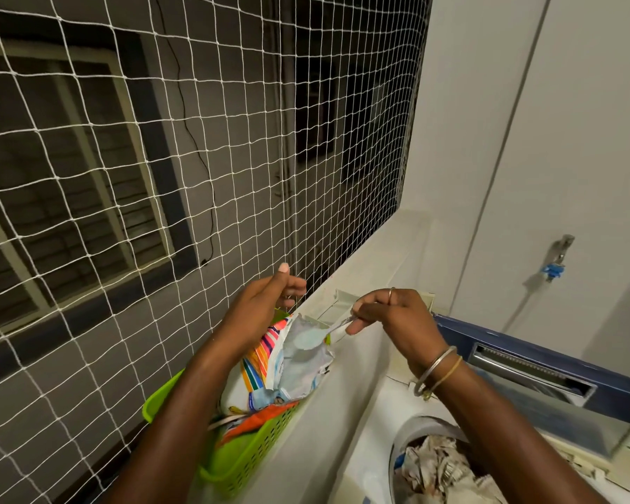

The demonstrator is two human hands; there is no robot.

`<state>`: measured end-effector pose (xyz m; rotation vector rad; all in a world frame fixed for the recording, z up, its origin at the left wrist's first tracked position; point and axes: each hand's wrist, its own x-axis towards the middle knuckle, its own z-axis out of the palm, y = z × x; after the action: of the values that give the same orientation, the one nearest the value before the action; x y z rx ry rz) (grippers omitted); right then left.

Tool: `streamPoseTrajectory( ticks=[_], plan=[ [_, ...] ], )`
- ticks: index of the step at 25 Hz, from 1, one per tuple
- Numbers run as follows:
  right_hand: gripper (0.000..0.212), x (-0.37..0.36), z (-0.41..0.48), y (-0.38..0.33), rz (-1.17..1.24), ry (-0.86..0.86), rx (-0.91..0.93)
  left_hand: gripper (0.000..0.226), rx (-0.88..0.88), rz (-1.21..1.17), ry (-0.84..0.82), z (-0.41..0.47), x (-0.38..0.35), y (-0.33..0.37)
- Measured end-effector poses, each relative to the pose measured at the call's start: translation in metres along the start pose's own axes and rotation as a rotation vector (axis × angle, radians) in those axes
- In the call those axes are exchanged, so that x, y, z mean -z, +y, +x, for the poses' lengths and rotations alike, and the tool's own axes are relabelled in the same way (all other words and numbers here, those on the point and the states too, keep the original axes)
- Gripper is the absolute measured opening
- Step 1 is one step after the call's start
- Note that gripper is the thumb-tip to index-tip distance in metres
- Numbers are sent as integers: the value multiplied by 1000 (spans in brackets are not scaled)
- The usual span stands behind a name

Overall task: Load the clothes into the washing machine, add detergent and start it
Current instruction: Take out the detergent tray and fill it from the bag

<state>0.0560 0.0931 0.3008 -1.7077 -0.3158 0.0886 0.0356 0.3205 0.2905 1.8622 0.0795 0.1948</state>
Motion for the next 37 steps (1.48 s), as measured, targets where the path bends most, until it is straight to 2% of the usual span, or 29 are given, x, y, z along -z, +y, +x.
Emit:
streamPoseTrajectory(
  ticks=[6, 10, 16, 20, 27, 33, 37],
  plan=[
    [15, 18, 26, -7, 12, 73, -2, 51, 131, -22, -138, 48, -12, 11],
    [13, 30, 53, -5, 9, 128, -38, 54, 183, 62, -234, 93, -30, 13],
    [15, 40, 99, 26, -38, 174, -91, 50, 320, 191, -306, 159, -59, -11],
    [14, 40, 130, 58, -61, 166, -155, 45, 410, 178, -301, 182, -68, -37],
    [17, 32, 165, 105, -181, 65, -267, 44, 569, 172, -346, 190, -84, -66],
    [24, 26, 183, 109, -379, -44, -254, 44, 556, 200, -355, 192, -87, -71],
    [30, 26, 190, 103, -543, -103, -175, 45, 537, 191, -343, 192, -89, -71]
  ],
)
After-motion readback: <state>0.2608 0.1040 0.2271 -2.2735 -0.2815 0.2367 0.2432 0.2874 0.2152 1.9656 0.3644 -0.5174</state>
